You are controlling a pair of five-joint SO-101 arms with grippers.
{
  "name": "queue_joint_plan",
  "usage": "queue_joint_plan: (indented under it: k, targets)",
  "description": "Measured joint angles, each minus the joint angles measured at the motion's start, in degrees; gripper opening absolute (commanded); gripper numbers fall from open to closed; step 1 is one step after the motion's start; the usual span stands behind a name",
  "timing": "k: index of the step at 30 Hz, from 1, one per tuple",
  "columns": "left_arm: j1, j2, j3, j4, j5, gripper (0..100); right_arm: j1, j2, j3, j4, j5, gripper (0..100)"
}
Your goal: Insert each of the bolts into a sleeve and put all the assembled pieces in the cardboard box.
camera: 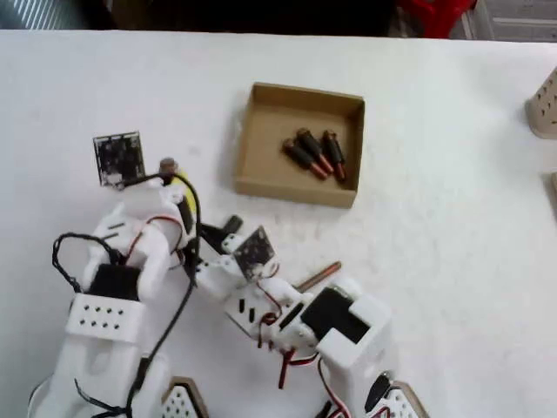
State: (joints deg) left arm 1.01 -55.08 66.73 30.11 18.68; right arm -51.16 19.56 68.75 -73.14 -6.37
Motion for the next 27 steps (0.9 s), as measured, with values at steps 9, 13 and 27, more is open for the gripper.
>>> queue_joint_plan:
  k: [9,13,27]
  targets:
    - [0.4,-0.9,-0.6,4.8,-1.5,2,-0.3,0.4,0.0,0.4,0.0,1.5]
    - [0.4,-1.1,-1.1,6.0,-3.0,2,-0.3,0.4,0.0,0.6,0.0,1.5]
    - [0.4,-1.9,-1.6,7.0,-3.4,2,-0.3,0.4,0.0,0.6,0.0,1.5]
